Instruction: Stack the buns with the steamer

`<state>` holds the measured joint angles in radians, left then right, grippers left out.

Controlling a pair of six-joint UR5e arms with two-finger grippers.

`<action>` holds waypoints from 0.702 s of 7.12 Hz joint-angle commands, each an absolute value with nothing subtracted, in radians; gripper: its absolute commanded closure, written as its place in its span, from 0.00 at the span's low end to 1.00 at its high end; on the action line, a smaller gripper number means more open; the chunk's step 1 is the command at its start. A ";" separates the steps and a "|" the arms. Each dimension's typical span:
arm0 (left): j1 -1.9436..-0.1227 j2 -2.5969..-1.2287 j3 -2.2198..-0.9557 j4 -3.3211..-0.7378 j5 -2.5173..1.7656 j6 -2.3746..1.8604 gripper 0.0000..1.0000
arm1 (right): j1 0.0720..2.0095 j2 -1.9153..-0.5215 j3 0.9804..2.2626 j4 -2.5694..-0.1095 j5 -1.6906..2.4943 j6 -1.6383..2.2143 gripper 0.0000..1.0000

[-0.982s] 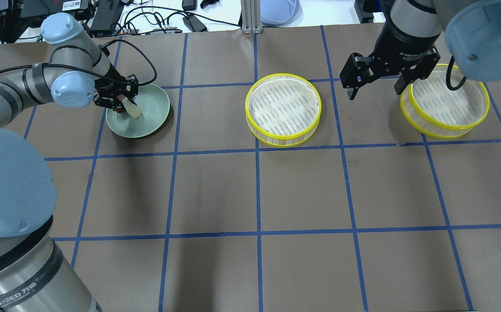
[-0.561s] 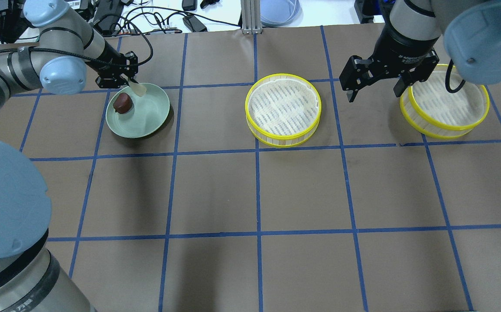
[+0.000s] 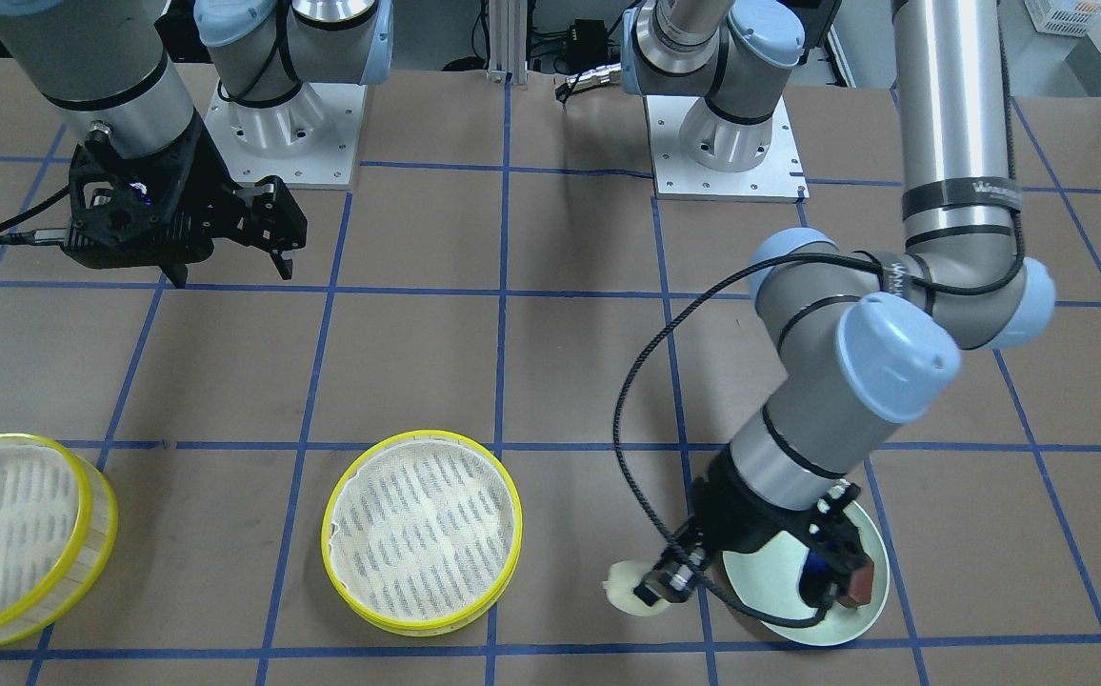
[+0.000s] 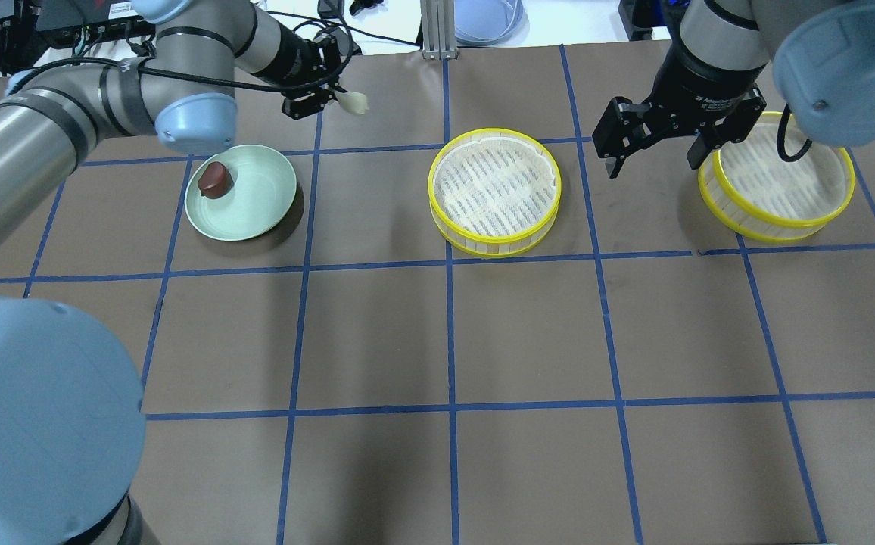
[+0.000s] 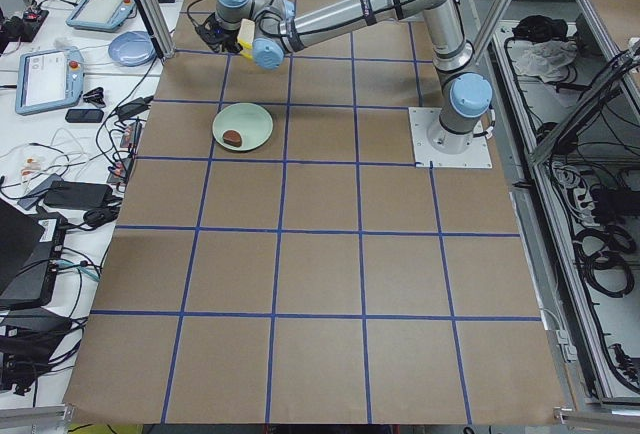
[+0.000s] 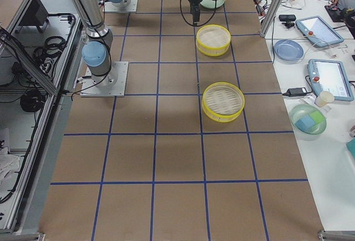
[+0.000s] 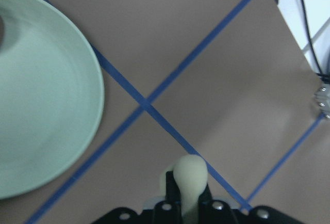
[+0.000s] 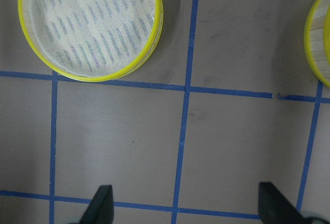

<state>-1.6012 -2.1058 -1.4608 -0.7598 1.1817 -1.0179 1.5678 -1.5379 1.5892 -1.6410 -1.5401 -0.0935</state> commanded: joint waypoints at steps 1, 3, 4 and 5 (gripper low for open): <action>-1.699 -2.140 -1.491 -0.686 1.157 -1.193 1.00 | 1.568 -1.540 1.589 -1.640 -1.540 -0.094 0.01; -1.777 -2.148 -1.561 -0.672 1.175 -1.220 1.00 | 1.566 -1.540 1.589 -1.640 -1.542 -0.092 0.01; -1.789 -2.149 -1.587 -0.672 1.175 -1.221 1.00 | 1.566 -1.540 1.589 -1.640 -1.542 -0.092 0.01; -1.789 -2.149 -1.595 -0.670 1.175 -1.232 0.88 | 1.566 -1.539 1.589 -1.640 -1.542 -0.094 0.01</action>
<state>-1.7784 -2.1480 -1.5748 -0.6727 1.1736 -1.2211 1.5663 -1.5398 1.5892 -1.6398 -1.5416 -0.0924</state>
